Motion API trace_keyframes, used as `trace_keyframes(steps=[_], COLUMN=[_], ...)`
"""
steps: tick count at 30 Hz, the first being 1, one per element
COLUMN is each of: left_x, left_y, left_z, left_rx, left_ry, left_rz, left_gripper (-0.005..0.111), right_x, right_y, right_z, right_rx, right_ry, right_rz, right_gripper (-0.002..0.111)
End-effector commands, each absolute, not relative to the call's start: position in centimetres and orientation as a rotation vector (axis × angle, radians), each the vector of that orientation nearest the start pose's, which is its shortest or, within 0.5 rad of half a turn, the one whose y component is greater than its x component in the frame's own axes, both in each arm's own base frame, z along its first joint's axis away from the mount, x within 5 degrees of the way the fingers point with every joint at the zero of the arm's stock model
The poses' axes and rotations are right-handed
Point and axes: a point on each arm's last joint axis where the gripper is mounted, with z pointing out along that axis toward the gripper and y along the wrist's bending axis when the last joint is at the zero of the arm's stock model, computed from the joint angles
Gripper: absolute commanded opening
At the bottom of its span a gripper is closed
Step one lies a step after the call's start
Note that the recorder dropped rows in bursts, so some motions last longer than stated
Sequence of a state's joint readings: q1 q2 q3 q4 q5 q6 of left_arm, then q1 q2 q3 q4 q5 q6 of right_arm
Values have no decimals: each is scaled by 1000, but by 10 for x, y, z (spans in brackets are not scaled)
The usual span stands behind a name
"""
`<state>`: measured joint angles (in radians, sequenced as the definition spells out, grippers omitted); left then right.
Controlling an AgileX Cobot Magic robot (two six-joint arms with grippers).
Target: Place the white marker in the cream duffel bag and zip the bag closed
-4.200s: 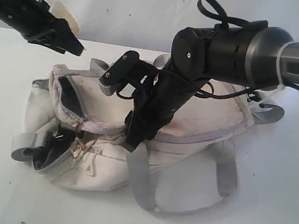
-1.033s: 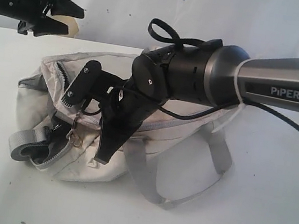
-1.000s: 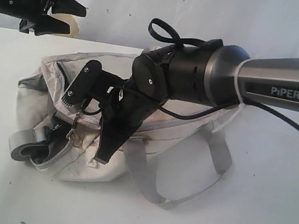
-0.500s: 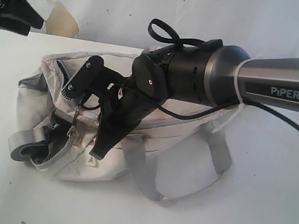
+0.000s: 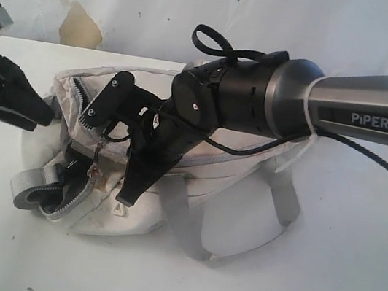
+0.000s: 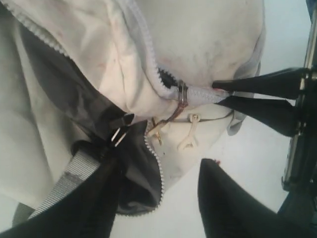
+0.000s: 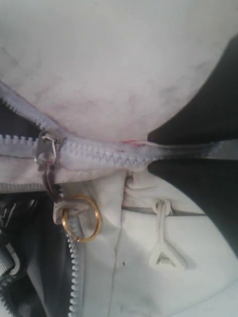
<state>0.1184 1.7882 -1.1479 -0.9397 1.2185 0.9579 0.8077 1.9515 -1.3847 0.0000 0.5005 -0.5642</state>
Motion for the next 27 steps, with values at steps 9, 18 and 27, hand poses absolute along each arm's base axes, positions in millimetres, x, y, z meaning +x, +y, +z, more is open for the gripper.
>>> trace_keyframes(steps=[9,18,27], left_x=[314,323,332], left_y=[-80,-95,-105], left_z=[195,182,160], left_rx=[755,772,779], left_ry=[2532,2462,2343], left_rz=[-1062,-999,-1161], left_gripper=[51,51,51], right_x=[293,292,293], right_y=[306,305,305], right_z=[201,200,200], right_rx=[-1601,-1613,-1611], right_ry=[1973,1988,1985], right_rz=[99,96,97], right_gripper=[0,0,0])
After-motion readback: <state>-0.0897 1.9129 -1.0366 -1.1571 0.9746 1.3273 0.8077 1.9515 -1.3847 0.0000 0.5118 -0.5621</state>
